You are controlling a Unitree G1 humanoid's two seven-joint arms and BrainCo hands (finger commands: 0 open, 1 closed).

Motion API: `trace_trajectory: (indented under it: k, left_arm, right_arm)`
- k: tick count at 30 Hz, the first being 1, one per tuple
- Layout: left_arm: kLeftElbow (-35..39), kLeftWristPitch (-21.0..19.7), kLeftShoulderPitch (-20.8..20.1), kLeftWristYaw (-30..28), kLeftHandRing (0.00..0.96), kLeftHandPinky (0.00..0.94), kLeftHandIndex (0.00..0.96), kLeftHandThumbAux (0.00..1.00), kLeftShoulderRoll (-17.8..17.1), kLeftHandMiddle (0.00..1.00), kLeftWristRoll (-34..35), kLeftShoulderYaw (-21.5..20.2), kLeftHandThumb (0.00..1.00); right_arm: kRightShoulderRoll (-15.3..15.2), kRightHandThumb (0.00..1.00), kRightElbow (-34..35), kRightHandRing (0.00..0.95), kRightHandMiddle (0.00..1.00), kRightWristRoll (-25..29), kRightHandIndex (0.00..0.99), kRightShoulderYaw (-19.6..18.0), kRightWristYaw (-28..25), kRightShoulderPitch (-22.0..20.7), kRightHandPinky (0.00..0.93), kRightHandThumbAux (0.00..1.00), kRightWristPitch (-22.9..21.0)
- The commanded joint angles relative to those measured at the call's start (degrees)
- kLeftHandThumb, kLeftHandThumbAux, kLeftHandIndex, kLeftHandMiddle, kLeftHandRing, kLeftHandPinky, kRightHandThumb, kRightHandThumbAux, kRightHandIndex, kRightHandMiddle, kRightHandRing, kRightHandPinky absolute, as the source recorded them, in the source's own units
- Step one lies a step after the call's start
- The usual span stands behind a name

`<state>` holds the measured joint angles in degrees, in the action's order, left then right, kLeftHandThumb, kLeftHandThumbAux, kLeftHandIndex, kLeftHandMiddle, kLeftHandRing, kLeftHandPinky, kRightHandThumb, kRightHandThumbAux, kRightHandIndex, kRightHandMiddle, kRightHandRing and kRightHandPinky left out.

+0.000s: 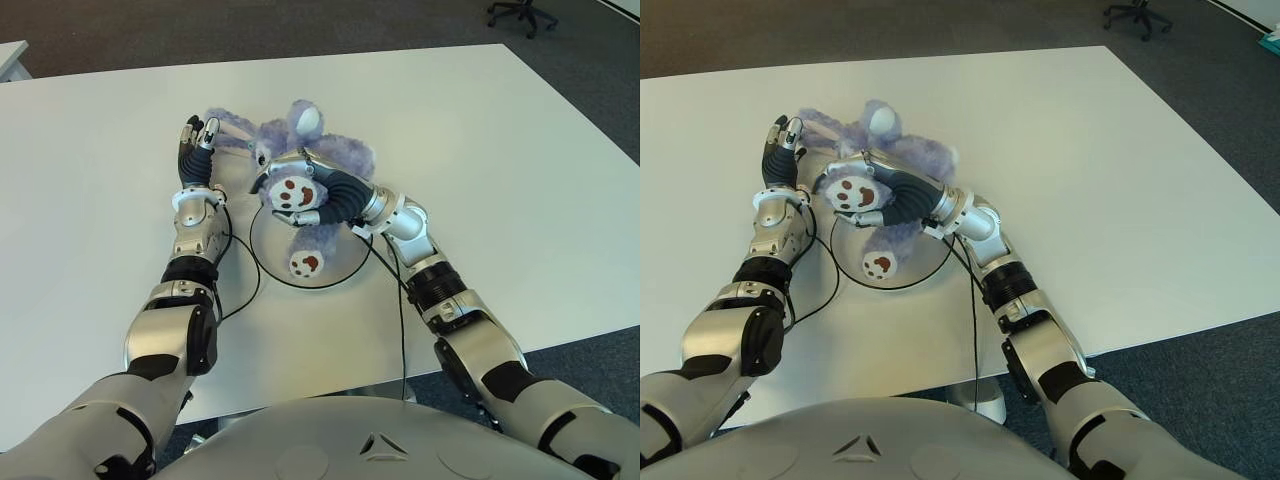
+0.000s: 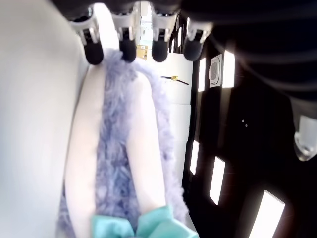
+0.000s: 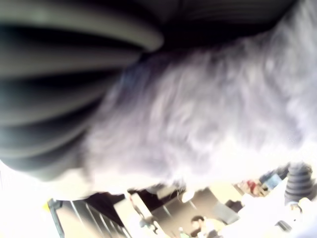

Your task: Put the doll into the plate.

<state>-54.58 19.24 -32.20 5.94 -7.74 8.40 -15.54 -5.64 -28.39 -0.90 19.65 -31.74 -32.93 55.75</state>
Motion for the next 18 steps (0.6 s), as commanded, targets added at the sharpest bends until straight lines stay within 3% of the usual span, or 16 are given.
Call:
trace_trajectory:
  k: [1,9,18]
  left_arm:
    - [-5.33,-2.43,5.05,-0.36,0.013,0.0,0.0,0.424,1.85,0.016,0.6,-0.56,0.0]
    - [-7.9,0.89,4.32,-3.41,0.039,0.0,0.0,0.438,2.01,0.041,2.58,-2.78,0.0]
    - [-10.58,6.1,4.12,-4.53,0.071,0.003,0.0,0.467,2.33,0.07,2.47,-3.08,0.0]
  right_arm:
    - [-0.64,0.308,-1.23,0.088,0.146,-2.8,0.148,0.28,0.26,-0.72,0.004,0.426,2.0]
    - [-1.36,0.295,-0.93,0.005,0.037,-5.89,0.053,0.14,1.6,-0.78,0.0,0.383,1.66]
    - [-1.79,0.283,-0.44,0.0,0.0,-7.81,0.014,0.33,3.16,-0.54,0.0,0.36,1.29]
